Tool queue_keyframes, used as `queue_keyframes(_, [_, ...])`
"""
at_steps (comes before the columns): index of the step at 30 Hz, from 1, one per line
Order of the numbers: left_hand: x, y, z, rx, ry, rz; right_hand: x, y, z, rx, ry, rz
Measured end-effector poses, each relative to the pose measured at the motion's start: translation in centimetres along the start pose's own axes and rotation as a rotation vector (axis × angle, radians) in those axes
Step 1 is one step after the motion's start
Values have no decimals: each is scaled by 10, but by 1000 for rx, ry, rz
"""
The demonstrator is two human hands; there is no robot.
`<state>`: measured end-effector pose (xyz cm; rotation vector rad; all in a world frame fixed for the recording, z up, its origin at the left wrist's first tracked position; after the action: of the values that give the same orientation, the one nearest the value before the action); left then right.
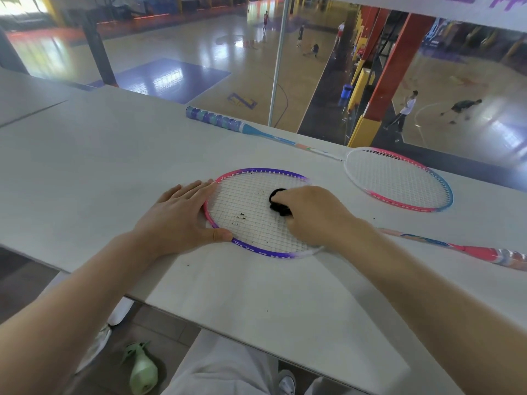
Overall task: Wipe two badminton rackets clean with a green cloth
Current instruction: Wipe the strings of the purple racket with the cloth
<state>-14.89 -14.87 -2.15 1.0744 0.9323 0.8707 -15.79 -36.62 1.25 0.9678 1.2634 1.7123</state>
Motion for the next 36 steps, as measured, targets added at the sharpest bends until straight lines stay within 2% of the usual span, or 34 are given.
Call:
queue_keyframes(5, [1,-1,0,-8,10,-20,37,10,-48,-17,156,74])
queue_keyframes(10, [1,-1,0,7,-4,-18,49,18,-72,101,239,168])
queue_keyframes(14, [1,0,0,11,1,-22,38,20,-59,121,190,143])
queue_keyframes(19, [1,-1,1,17,13,-13,20,22,-14,69,114,-116])
queue_keyframes(23, [1,0,1,9,-1,-8,-6,17,28,68,-2,-205])
queue_keyframes(27, [1,0,1,12,-4,0,-19,8,48,40,-75,-171])
queue_keyframes(36, [2,-1,1,15,3,1,15,2,1,0,74,-7])
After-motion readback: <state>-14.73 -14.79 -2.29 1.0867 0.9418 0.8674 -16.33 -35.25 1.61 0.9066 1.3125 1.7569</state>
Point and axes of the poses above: each hand's wrist, its own z-axis towards the middle knuckle, its own y-axis out of the back of the hand, x = y × z, the point moved 6 cm from there along z, towards the middle knuckle, and after that the axes turned 11 degrees about -x, right-handed, at the moved point
